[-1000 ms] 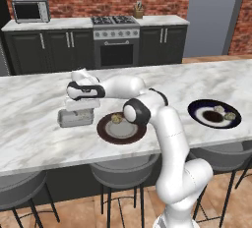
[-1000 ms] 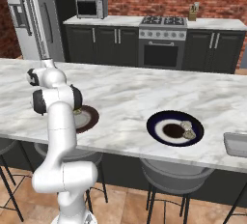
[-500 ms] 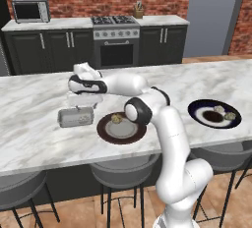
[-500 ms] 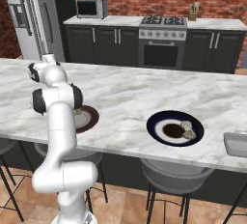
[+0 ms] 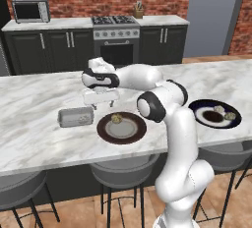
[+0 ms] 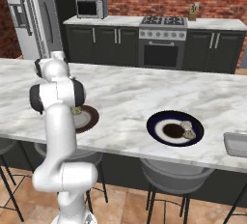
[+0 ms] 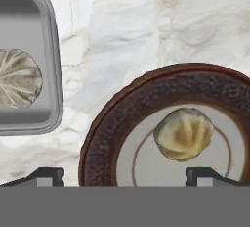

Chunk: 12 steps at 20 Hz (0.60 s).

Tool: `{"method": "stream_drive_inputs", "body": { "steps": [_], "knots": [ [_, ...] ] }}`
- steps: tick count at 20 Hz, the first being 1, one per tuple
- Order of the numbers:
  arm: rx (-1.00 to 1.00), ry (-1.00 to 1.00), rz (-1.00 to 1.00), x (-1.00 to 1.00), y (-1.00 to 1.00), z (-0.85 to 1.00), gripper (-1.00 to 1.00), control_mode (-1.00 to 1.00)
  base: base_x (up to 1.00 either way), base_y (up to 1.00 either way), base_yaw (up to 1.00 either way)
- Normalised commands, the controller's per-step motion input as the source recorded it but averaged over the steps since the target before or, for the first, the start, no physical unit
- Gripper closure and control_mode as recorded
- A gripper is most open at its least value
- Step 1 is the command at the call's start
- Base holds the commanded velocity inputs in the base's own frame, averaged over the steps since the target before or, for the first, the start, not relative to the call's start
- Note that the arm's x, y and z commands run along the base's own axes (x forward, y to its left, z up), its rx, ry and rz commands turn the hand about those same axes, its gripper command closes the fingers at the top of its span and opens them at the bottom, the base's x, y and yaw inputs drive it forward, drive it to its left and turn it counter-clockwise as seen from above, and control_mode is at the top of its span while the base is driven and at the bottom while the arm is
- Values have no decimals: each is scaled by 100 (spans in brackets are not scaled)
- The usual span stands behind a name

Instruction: Place two dumplings into each of the tupperware containers and then place the containers in the fridge.

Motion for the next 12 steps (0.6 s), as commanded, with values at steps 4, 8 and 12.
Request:
{"method": "stream_drive_inputs", "body": {
  "steps": [4, 8, 12],
  "knots": [
    [5, 0, -5, -76, -99, 0, -100, -100, 0, 0, 0],
    [3, 0, -2, -23, -61, 0, -100, -100, 0, 0, 0],
    [0, -7, 0, 29, -2, -14, -100, -100, 0, 0, 0]
  ]
}}
